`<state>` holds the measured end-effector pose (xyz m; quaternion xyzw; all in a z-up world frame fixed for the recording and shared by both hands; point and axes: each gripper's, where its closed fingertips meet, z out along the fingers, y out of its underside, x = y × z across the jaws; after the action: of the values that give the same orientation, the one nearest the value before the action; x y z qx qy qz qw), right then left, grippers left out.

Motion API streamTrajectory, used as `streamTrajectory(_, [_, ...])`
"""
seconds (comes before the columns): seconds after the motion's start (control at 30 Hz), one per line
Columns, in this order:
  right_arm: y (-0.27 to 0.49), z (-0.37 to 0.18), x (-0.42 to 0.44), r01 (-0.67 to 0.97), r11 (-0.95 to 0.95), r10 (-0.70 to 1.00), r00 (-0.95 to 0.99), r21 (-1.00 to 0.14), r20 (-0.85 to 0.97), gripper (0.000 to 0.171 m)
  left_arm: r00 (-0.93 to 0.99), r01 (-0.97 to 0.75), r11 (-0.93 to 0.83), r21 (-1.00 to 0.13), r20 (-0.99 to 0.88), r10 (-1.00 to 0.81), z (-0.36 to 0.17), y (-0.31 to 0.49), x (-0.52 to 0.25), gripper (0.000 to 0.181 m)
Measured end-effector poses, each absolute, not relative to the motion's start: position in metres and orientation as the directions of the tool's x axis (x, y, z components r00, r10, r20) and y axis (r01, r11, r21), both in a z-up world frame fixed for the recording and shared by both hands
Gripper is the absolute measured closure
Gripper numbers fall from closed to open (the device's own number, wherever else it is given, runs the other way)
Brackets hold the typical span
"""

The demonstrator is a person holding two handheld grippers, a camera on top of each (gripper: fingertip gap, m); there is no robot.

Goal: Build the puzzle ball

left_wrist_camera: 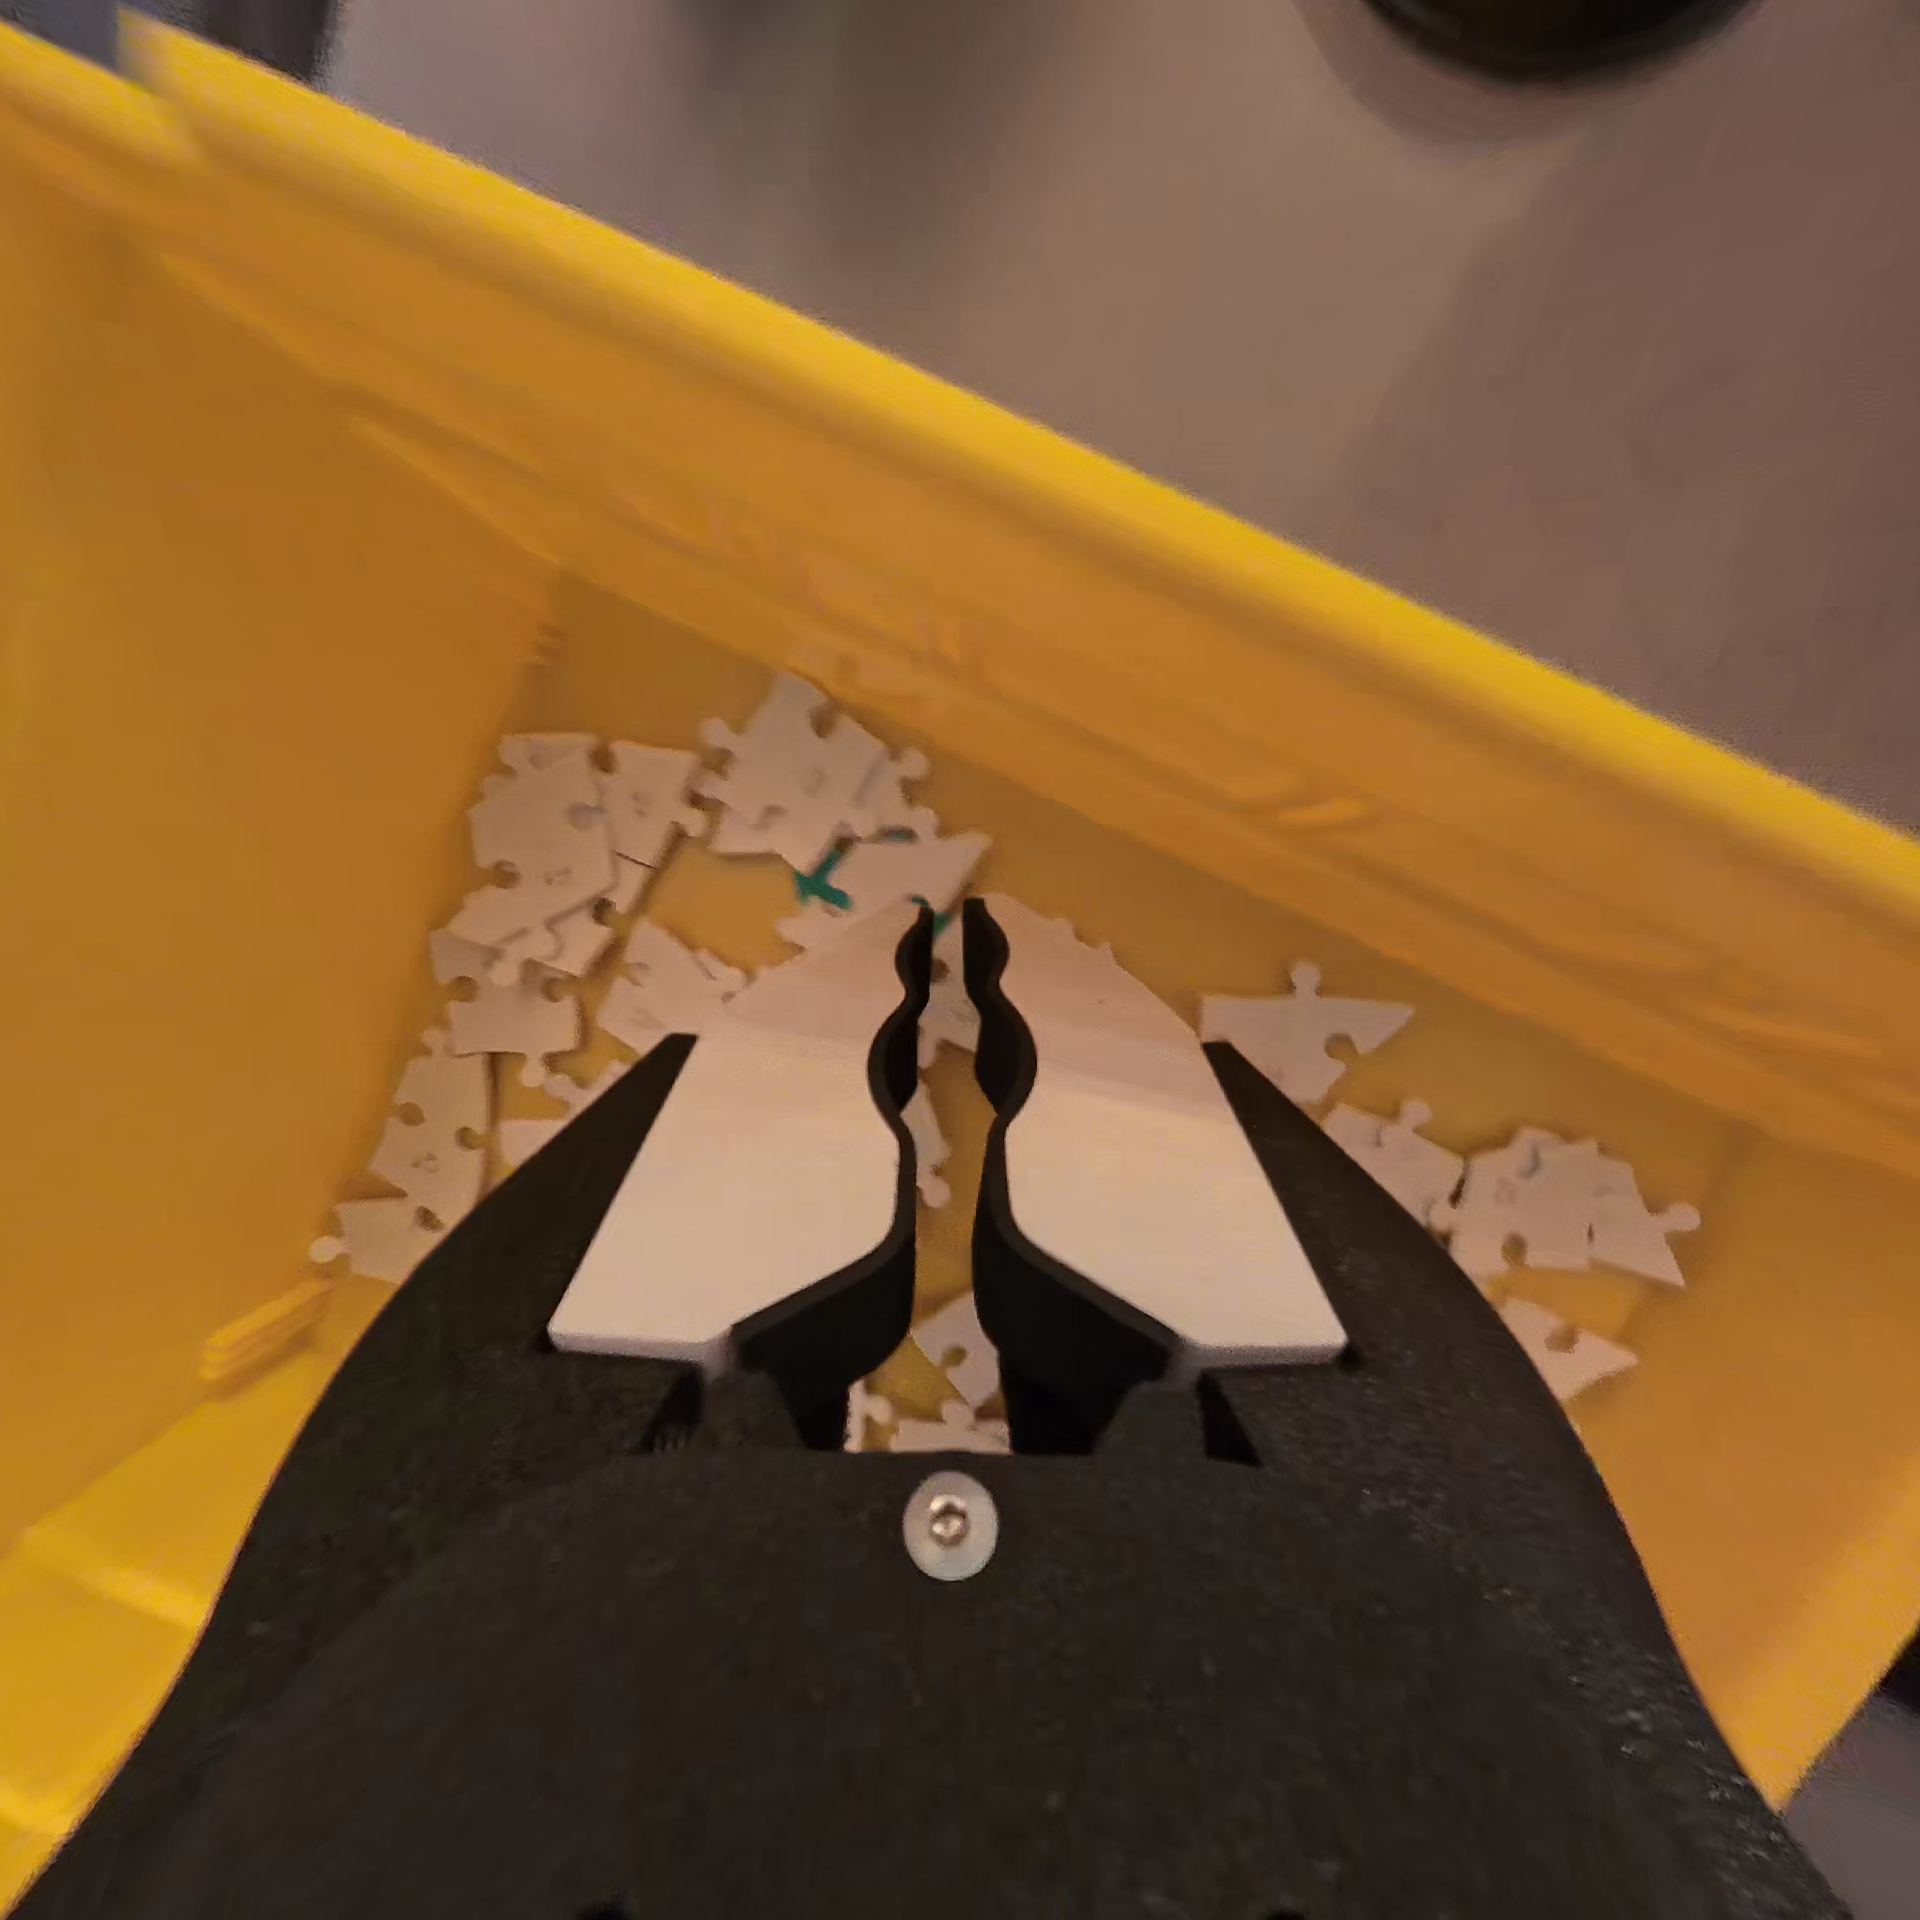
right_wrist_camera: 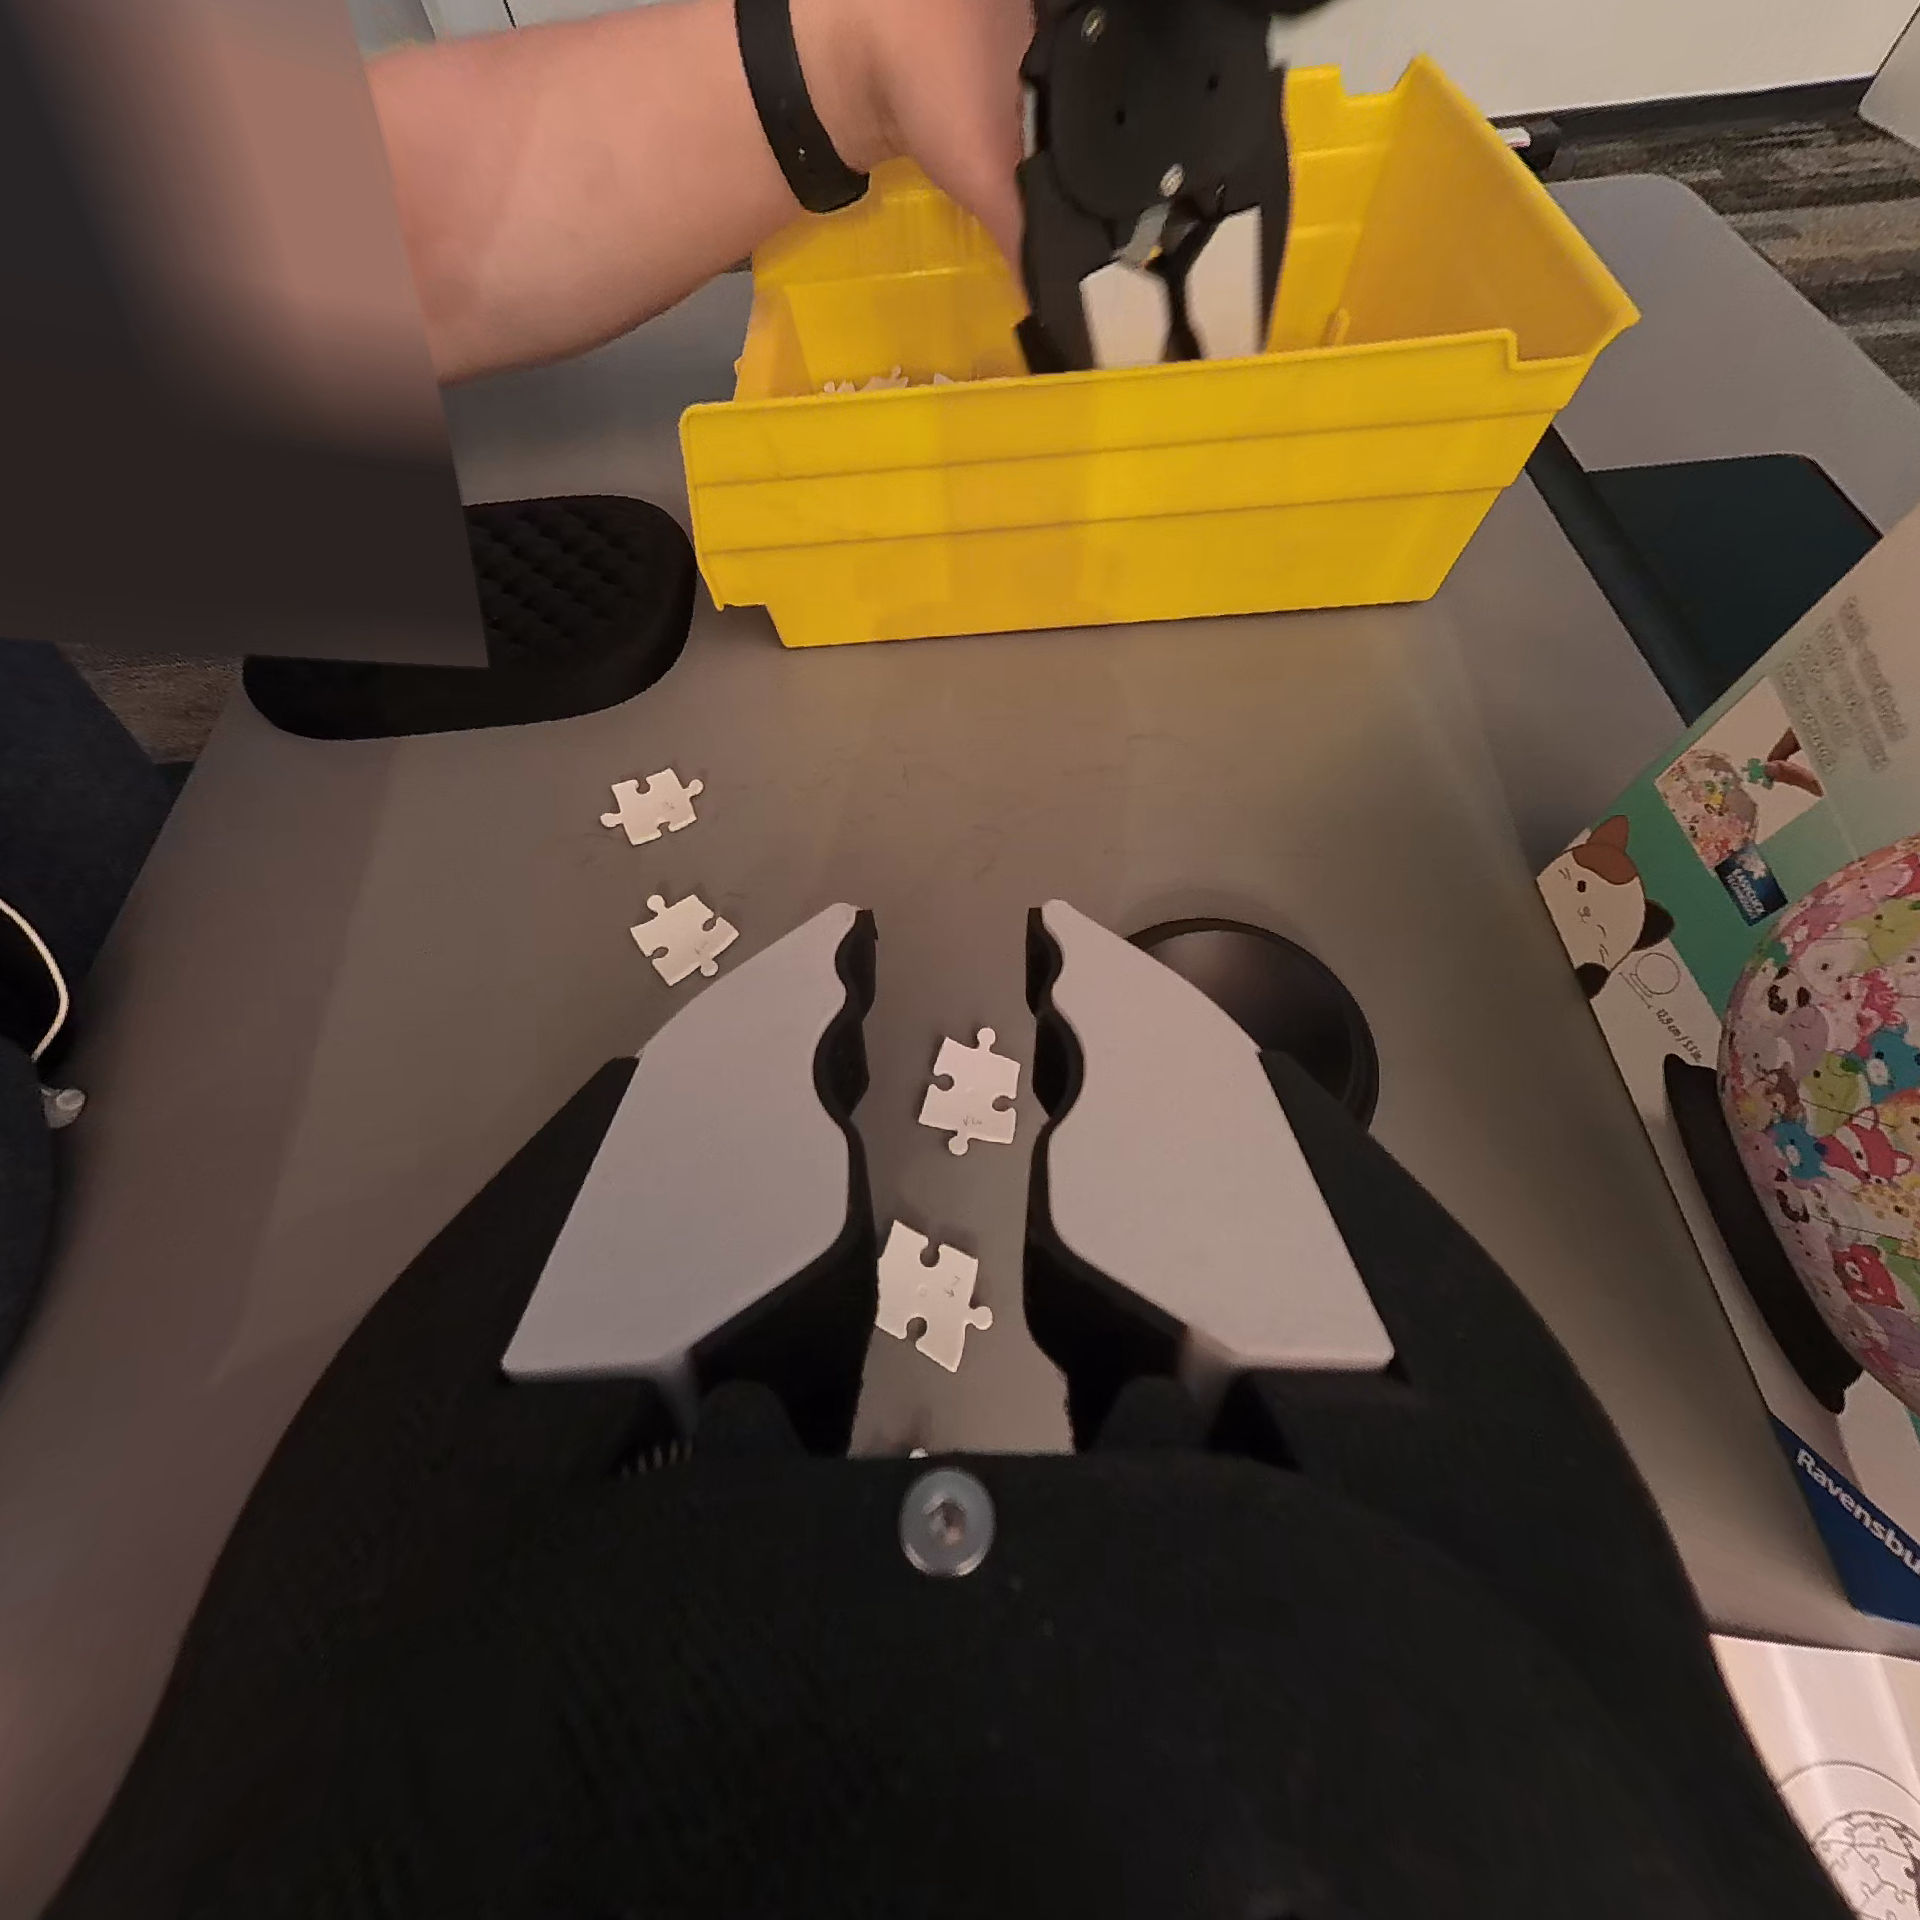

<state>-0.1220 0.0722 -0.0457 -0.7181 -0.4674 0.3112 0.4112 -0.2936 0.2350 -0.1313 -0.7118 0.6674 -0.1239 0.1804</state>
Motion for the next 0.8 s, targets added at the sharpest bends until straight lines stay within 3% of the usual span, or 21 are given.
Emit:
streamTrajectory(0.1, [0.072,-0.047,-0.122,0.422,-0.228,0.928,0.368,-0.878,-0.064,0.142,0.160,-0.858,-0.081,-0.508,-0.113,-0.981,-0.120,0.260,-0.283,0.173])
streamTrajectory(0.3, [0.071,-0.045,-0.120,0.423,-0.221,0.929,0.366,-0.879,-0.057,0.142,0.175,-0.900,-0.148,-0.411,-0.028,-0.984,-0.140,0.258,-0.293,0.181])
streamTrajectory(0.8, [0.070,-0.046,-0.121,0.428,-0.222,0.931,0.359,-0.876,-0.061,0.142,0.080,-0.919,-0.056,-0.390,-0.046,-0.996,-0.140,0.219,-0.303,0.181])
